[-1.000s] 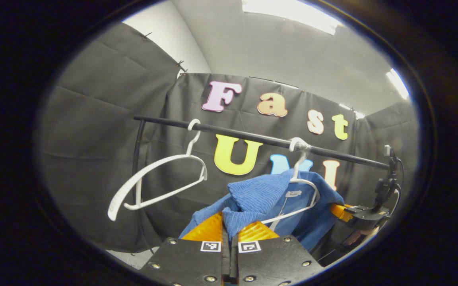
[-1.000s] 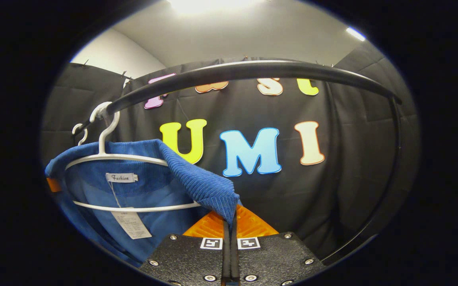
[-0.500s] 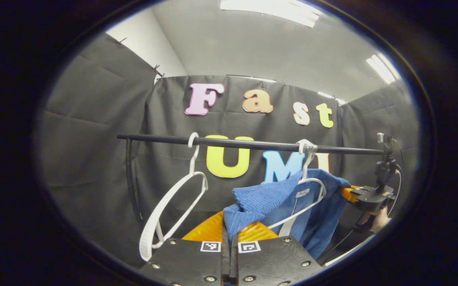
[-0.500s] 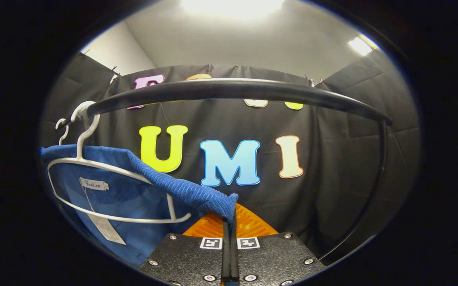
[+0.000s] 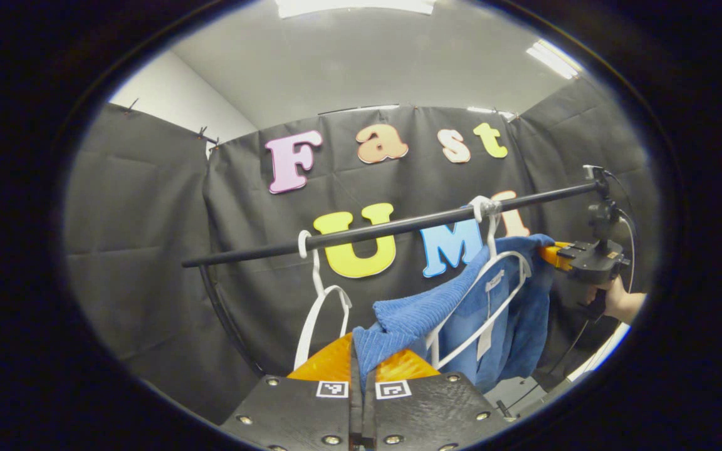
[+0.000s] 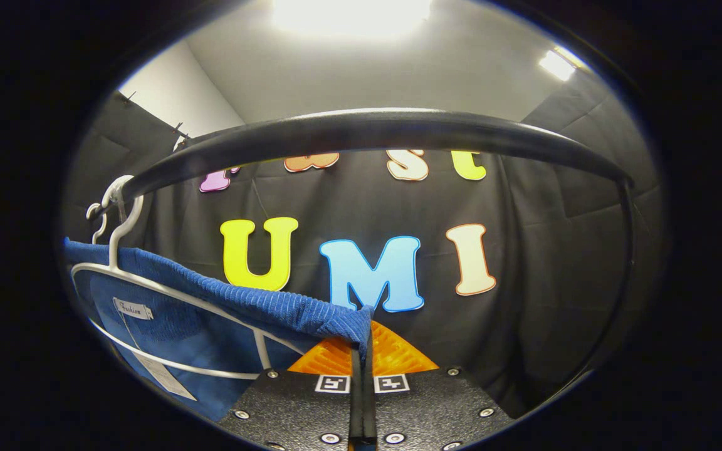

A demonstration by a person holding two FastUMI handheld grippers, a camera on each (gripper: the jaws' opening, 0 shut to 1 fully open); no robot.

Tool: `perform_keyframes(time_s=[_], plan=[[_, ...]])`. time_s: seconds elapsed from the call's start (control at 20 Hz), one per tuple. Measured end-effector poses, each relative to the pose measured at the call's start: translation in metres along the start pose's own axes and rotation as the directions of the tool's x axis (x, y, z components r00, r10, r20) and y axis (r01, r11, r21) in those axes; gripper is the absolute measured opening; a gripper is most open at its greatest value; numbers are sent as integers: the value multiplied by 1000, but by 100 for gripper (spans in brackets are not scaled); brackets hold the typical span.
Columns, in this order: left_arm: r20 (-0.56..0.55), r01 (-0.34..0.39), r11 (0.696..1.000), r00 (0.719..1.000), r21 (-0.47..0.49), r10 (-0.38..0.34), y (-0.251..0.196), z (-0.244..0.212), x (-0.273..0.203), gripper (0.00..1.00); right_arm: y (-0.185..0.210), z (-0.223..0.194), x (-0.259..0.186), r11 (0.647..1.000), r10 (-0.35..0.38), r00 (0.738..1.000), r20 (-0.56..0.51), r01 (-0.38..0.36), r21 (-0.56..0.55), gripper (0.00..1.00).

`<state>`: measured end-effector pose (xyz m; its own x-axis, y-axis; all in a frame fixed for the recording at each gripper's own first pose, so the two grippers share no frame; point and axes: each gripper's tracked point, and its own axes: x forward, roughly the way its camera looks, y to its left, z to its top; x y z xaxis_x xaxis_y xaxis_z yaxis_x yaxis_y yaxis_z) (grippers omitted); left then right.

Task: Grasp the clothes on the hanger with both hands and then place them into the laundry hamper below.

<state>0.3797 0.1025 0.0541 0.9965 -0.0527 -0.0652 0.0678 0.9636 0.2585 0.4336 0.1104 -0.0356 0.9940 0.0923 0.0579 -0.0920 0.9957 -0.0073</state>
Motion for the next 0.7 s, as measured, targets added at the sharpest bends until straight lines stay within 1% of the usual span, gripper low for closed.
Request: perform_keyframes(time_s=[0.1, 0.3, 0.4, 0.45, 0.55, 0.6, 0.7], plan=[[-8, 5, 1000, 1000, -3, -5, 5, 2, 8, 1, 2, 0, 18, 1000, 23, 1000, 5, -23, -5, 0], [0, -25, 998, 1000, 57, 25, 16, 19, 35, 2, 3, 6, 30, 997, 67, 996, 56, -64, -44, 0], [-25, -28, 996, 999, 80, 30, 14, 15, 49, 1, 0, 4, 34, 995, 76, 994, 72, -71, -68, 0], [-35, -25, 997, 999, 68, 27, 10, 8, 50, 1, 1, 0, 38, 995, 85, 994, 71, -80, -64, 0], [-45, -6, 1000, 999, 12, 6, 9, -4, 54, 1, -4, -6, 45, 995, 91, 994, 61, -89, -39, 0], [-50, 3, 1000, 999, -6, -3, 6, -10, 57, 2, -5, -7, 49, 995, 94, 994, 59, -92, -27, 0], [-60, 16, 1000, 998, -27, -18, 1, -18, 66, 2, -5, -12, 57, 995, 99, 993, 59, -97, -36, 0]])
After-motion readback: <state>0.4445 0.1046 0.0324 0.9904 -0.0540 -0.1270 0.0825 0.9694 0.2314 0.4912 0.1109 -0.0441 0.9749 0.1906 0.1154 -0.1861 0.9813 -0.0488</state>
